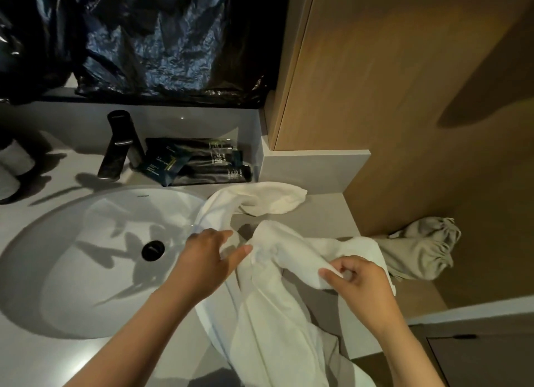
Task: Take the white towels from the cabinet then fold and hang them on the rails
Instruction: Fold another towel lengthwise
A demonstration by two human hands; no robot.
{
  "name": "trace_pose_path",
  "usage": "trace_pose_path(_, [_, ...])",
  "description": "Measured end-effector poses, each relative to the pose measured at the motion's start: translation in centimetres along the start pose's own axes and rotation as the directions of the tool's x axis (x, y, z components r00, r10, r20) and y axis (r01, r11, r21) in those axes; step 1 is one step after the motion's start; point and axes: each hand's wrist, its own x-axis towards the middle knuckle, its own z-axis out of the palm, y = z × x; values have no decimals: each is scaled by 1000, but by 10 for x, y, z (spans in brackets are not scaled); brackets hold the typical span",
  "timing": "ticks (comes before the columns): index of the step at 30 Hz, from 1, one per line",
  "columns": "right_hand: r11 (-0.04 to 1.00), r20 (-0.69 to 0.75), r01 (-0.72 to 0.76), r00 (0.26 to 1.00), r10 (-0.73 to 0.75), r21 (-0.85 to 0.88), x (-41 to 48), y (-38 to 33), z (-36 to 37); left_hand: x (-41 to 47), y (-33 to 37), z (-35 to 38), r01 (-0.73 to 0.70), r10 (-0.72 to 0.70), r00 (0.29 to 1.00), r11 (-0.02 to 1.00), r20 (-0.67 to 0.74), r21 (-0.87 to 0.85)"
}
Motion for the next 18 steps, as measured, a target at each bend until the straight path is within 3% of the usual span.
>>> trace_pose_path(2, [1000, -2, 12, 1000, -12, -1, 2, 2, -1, 0, 9, 4, -54, 57, 996, 998, -71, 37])
trace_pose_path(6, [998, 28, 33, 999, -35, 60, 4, 4, 1, 6, 27, 15, -180, 177, 984, 967, -34, -182])
trace_pose_path(10, [992, 100, 47, 993, -59, 118, -2, 8, 4, 15, 40, 27, 87, -33, 979, 960, 200, -265])
trace_pose_path(14, [973, 145, -71, 989, 40, 218, -5, 12, -9, 20, 42, 36, 92, -59, 957, 990, 285, -103])
trace_pose_path(16, [994, 25, -90, 996, 89, 55, 3, 22, -18, 17, 43, 41, 80, -71, 959, 996, 276, -24])
trace_pose_path(18, [977, -5, -177, 984, 178, -123, 14, 33, -22, 14, 44, 46, 55, -61, 970, 998, 237, 29])
